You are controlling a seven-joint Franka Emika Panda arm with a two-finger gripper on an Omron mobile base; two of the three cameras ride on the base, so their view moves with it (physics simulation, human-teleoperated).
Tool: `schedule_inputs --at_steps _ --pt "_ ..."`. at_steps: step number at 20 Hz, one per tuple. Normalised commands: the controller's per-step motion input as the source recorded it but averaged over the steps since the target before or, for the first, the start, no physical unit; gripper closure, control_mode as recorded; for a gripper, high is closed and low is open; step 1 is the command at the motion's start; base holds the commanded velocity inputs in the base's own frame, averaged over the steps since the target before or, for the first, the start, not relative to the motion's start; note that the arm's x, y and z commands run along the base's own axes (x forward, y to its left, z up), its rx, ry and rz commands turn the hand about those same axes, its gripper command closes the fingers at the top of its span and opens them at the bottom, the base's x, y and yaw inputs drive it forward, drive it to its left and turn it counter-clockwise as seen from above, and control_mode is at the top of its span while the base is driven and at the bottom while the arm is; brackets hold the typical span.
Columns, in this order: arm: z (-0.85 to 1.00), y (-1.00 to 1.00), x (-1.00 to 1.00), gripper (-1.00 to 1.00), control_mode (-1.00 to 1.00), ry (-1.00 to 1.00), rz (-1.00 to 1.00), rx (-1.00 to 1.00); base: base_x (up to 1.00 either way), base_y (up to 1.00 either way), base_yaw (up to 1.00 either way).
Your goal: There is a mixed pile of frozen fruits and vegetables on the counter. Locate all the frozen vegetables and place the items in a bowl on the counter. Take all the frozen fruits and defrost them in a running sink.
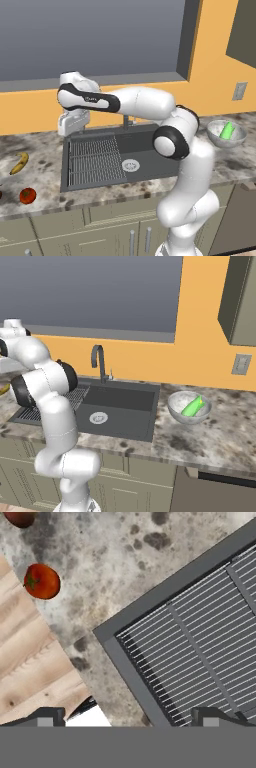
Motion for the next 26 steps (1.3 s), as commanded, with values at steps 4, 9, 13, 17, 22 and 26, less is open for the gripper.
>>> schedule_inputs --at_steps 4,9,13,17,22,26 --pt "0.0 0.25 -0.14 -1.0 -1.0 0.0 0.0 0.0 0.0 0.0 0.0" --pt "0.0 0.25 -0.2 -1.0 -1.0 0.0 0.0 0.0 0.0 0.0 0.0" --pt "0.0 0.19 -0.24 -1.0 -1.0 0.0 0.0 0.0 0.0 0.0 0.0" --pt "0.0 0.13 -0.3 -1.0 -1.0 0.0 0.0 0.0 0.0 0.0 0.0" --pt "0.0 0.19 -0.3 -1.0 -1.0 0.0 0.0 0.0 0.0 0.0 0.0" --pt "0.0 0.22 -0.25 -1.0 -1.0 -0.02 0.0 0.0 0.0 0.0 0.0"
